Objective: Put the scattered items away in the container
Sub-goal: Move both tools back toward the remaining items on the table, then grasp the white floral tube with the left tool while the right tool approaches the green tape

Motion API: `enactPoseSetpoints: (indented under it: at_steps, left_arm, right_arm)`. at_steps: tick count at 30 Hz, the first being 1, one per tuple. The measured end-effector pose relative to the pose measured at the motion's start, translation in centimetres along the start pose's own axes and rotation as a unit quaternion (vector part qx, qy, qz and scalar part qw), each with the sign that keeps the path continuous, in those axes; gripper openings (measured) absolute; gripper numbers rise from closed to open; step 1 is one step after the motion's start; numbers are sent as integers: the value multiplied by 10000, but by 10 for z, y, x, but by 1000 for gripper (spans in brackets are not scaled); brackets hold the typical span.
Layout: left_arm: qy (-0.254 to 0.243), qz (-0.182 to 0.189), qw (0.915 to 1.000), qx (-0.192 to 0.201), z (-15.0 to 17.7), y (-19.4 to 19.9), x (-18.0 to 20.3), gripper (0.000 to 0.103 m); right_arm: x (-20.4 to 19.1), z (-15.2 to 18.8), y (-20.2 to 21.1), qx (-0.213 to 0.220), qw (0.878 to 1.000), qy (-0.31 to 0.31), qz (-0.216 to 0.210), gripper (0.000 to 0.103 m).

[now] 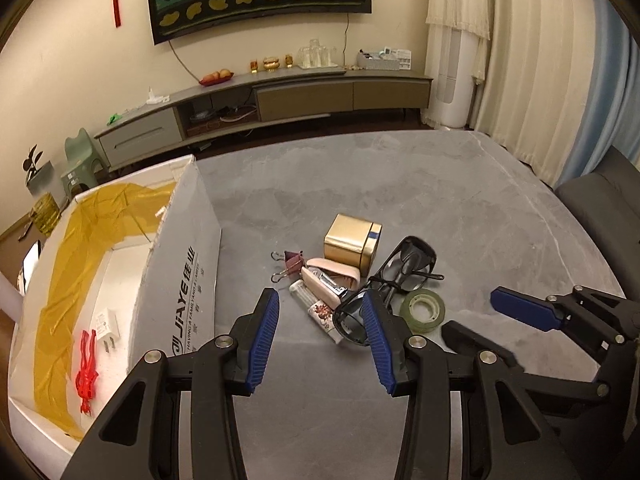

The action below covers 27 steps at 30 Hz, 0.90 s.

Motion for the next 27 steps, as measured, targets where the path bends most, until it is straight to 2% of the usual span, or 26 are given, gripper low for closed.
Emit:
enactPoseSetpoints:
  at_steps: [4,11,15,19,22,27]
  left_arm:
    - [183,16,9995,-269,2,-21,-11,45]
    - [451,332,9972,-499,2,-38,-21,45]
    - [526,535,9960,-483,-6,-47,-20,45]
    - [605,556,9952,-530,-15,-67,-21,45]
    - [666,571,9941,-644,-17,-86,-22,45]
    - [737,587,9901,-1043,-7,-112,-25,48]
  right_arm:
    - [14,3,-12,-191,9986,-272,-420,48]
    - [20,3,-27,-364,9940,-510,-899,48]
    - [23,1,-34,-405,9930,-572,-946,48]
    - [24,-13,-33,-284,9910,-543,-1187,48]
    - [23,-29,-37,-197,9938,-386,-1024,48]
    - [24,-43,-76,-546,9924,-321,-1050,48]
Point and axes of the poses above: each gripper's, at about its wrist camera, not at the fingertips, and y roughly against the way its jaws point, x to its right, z to its underside, the point moved 4 cm from there along -y, roughly the way its jaws point, and after that the axes turned 11 degrees about -x, right-handed, at the moved point
